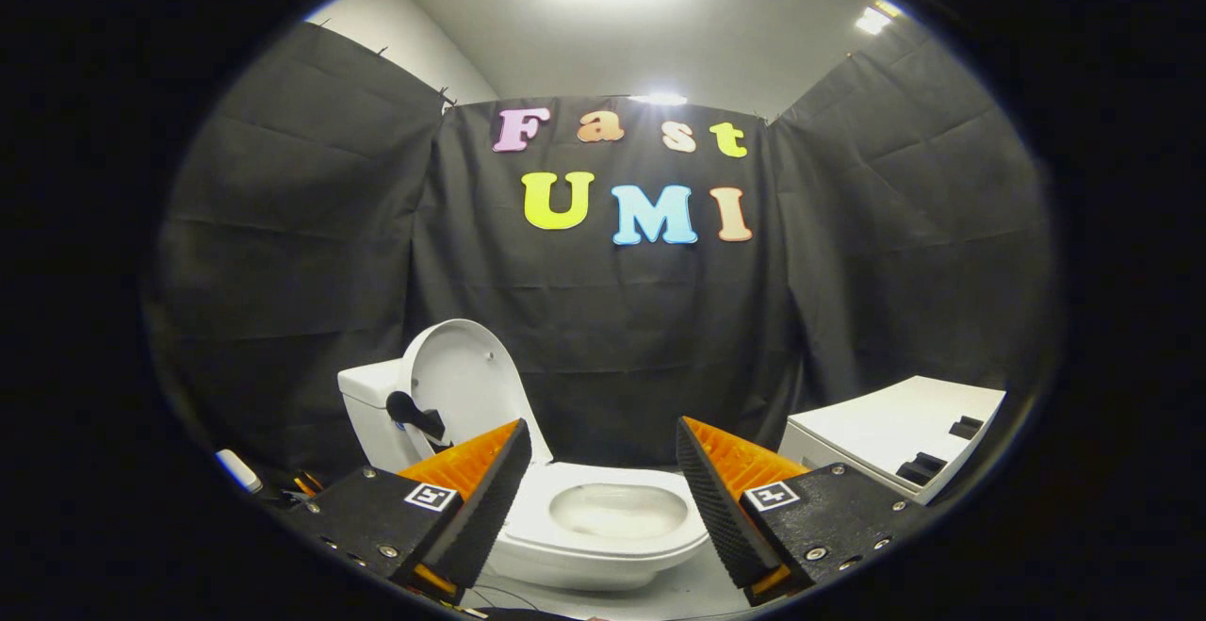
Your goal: Open the toilet lid.
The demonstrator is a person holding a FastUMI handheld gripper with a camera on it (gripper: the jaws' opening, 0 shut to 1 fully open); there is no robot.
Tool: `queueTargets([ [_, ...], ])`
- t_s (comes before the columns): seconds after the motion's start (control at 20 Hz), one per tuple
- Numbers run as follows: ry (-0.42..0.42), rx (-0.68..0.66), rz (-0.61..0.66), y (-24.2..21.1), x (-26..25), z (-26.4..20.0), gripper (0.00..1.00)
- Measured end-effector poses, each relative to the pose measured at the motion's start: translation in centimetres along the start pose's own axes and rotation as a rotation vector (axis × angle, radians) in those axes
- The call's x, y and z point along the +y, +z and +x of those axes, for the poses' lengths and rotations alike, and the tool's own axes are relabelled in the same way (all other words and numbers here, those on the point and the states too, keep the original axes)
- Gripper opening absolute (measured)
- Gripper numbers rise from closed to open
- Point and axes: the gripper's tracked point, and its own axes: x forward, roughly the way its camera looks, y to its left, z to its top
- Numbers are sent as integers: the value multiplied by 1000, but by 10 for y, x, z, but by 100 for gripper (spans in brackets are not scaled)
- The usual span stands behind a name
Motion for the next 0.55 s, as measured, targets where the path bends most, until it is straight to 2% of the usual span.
queueTargets([
  [0.55, 32, 28, 7, -13, 11, -2, 95],
])
